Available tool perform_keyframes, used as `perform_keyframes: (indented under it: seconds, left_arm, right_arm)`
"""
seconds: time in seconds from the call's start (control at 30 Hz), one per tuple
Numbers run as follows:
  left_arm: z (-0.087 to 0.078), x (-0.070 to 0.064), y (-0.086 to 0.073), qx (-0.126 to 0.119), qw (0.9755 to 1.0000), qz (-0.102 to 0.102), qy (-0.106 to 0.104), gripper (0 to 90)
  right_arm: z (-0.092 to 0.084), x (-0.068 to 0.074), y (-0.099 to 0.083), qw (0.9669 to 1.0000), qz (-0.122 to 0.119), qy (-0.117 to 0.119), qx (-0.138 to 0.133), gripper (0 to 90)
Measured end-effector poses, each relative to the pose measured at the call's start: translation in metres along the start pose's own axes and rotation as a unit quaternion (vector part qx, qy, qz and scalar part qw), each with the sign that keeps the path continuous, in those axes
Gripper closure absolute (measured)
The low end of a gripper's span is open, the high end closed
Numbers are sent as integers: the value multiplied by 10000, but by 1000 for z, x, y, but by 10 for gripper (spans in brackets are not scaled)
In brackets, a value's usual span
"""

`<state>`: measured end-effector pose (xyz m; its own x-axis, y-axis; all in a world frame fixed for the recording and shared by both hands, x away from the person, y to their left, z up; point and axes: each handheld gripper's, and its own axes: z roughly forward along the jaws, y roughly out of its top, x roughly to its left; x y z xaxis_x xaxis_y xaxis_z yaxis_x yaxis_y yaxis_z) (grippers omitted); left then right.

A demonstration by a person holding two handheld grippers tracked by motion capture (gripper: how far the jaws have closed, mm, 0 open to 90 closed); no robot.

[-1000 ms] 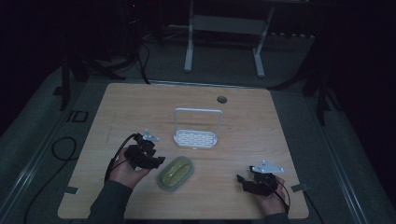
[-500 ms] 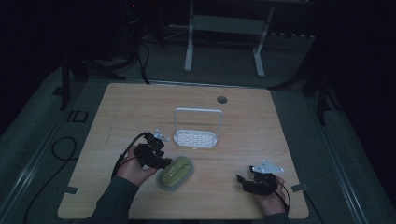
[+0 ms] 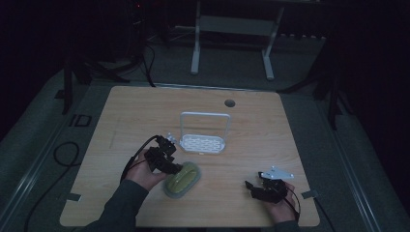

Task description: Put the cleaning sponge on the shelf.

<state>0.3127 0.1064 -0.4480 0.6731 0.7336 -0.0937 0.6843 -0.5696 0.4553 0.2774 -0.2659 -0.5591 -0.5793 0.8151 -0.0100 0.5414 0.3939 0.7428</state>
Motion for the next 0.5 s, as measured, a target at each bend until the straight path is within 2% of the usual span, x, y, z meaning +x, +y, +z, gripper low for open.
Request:
perform_keyframes:
  seconds: [0.5]
  left_arm:
    - [2, -5, 10, 356, 9993, 124, -89, 553]
  right_arm:
    - [0, 0, 0, 10000, 8, 2, 5, 319]
